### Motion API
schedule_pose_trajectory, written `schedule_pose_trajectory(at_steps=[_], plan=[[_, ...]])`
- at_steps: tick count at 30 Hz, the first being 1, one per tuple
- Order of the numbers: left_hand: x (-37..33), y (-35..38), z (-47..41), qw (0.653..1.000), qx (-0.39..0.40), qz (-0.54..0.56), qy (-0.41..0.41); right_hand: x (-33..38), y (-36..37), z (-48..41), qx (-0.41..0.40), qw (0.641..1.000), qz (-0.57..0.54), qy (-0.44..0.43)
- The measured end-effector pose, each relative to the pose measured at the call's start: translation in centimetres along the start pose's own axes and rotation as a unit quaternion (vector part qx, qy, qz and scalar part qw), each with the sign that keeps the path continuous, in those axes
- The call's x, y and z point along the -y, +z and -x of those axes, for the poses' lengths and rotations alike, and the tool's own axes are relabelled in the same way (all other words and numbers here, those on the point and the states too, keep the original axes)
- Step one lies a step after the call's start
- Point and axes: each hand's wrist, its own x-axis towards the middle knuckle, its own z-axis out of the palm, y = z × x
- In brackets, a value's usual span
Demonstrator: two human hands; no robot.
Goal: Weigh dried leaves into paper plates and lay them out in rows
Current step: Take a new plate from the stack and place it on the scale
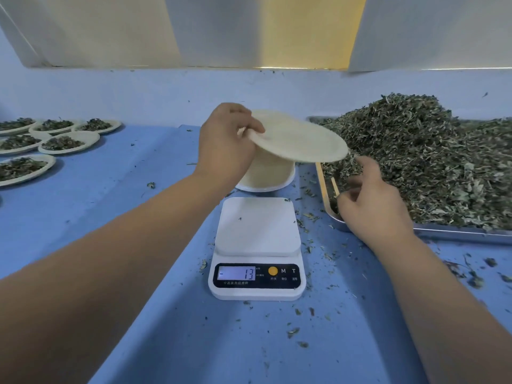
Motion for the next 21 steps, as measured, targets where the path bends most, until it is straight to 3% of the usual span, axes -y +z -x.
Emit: schedule_pose_trajectory(at_steps=[3,8,11,15,21], plan=[[0.9,-0.8,2.6,0.998,0.01,0.053,0.021,1.0,0.6,0.5,-0.025,0.991,-0.118,-0.05],[2.9,-1.9,5.6,0.998,0.027,0.047,0.021,2.0,1.6,1.6,-0.003,0.977,-0.114,-0.178],[4.5,-2.8,6.5,0.994,0.014,0.093,-0.056,2.8,1.8,2.1,0.021,0.973,-0.116,-0.199],[6.6,-3.7,7.5,0.966,0.021,0.173,-0.194,3.1,2.4,2.1,0.046,0.975,-0.027,-0.217],[8.5,-4.0,7.9,0.972,0.04,0.113,-0.201,3.0,2.7,2.2,0.049,0.976,-0.014,-0.213]])
